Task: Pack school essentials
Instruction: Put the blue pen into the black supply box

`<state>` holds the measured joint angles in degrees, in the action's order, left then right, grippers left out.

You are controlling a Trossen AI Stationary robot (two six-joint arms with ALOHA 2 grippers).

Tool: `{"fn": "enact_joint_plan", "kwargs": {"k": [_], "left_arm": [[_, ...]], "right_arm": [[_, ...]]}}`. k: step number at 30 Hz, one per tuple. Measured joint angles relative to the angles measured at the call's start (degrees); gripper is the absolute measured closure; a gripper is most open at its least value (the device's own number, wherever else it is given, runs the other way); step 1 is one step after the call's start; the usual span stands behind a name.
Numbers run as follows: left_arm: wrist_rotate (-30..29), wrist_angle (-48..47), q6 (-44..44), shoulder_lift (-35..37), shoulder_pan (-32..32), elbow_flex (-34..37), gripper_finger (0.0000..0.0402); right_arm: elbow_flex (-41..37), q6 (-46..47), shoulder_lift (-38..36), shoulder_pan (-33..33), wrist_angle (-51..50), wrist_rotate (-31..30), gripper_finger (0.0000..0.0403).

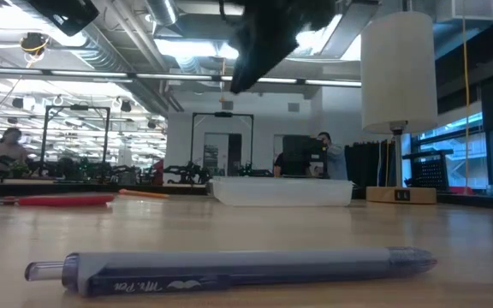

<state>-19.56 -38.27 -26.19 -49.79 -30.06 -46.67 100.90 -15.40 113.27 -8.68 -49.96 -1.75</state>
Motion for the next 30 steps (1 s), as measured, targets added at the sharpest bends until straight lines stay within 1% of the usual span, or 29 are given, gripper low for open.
{"fn": "enact_joint_plan", "kwargs": {"k": [6,12,16,21,24,28,30], "left_arm": [[-2.8,3.1,-0.7,-3.1,-4.4,0.0,0.0401],[-5.6,10.7,-0.4,-8.6,-9.7,0.0,0.0401],[-8.1,15.3,-0.3,-12.6,-12.7,0.0,0.0401],[-8.9,19.6,-0.3,-17.9,-15.1,0.0,0.0401],[-9.7,22.0,-0.4,-20.5,-16.0,0.0,0.0401],[-10.0,25.1,-0.4,-22.8,-16.9,0.0,0.0401],[-10.1,25.9,-0.4,-23.5,-17.4,0.0,0.0401]], "right_arm": [[0.0,0.6,0.0,-8.1,0.8,-0.5,0.0274],[1.0,5.3,-0.3,-14.7,1.1,-6.8,0.0274],[1.0,7.8,-0.3,-18.0,1.0,-7.7,0.0274],[-0.2,15.5,-0.3,-20.3,1.5,-7.6,0.0274],[-0.9,20.1,-0.3,-20.7,4.0,-7.6,0.0274],[-1.0,21.7,-0.2,-20.9,6.1,-7.2,0.0274],[-1.0,22.3,-0.1,-20.9,6.8,-5.5,0.0274]]}}
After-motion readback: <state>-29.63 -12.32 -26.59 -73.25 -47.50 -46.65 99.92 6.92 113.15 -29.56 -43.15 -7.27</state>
